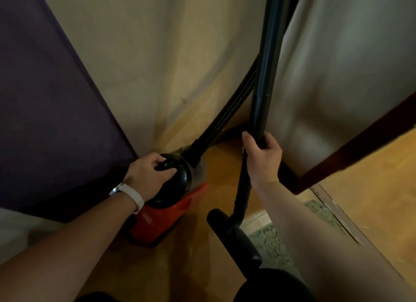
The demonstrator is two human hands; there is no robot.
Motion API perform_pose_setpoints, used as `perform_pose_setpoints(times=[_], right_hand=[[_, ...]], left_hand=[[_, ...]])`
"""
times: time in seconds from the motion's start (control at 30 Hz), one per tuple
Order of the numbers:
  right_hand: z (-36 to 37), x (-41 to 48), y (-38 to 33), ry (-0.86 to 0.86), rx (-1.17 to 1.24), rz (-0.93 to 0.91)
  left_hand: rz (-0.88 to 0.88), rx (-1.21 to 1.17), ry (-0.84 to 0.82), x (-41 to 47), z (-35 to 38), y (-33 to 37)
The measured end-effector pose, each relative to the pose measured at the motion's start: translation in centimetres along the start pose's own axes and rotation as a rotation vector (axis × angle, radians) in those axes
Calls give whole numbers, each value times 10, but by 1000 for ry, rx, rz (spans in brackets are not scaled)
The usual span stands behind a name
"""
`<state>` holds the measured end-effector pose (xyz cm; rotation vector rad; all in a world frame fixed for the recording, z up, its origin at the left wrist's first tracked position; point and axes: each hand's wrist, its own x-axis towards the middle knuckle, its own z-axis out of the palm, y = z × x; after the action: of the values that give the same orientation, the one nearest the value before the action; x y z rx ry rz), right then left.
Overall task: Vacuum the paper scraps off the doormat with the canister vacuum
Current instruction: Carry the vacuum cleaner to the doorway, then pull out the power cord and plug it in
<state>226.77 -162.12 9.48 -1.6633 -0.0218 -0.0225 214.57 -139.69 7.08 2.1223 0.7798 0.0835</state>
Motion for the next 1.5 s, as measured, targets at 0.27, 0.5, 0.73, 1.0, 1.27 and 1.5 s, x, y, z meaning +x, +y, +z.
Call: perform_pose_setpoints(times=[0.27, 0.5, 0.73, 1.0, 1.27, 1.5], right_hand=[[5, 12, 67, 7, 50, 69], [-1, 15, 110, -13, -12, 144], [0, 16, 131, -40, -94, 224], [3, 12, 141, -105, -173, 207], [10, -9, 137, -260, -291, 211], [9, -22, 132, -292, -316, 251]], left_hand=[[-41, 73, -3, 24, 40, -28], [-43, 125, -61, 30, 62, -45], [-53, 157, -92, 33, 72, -64], [-9, 149, -65, 57, 84, -74], [90, 153, -94, 55, 86, -83], [135, 70, -122, 38, 62, -103]])
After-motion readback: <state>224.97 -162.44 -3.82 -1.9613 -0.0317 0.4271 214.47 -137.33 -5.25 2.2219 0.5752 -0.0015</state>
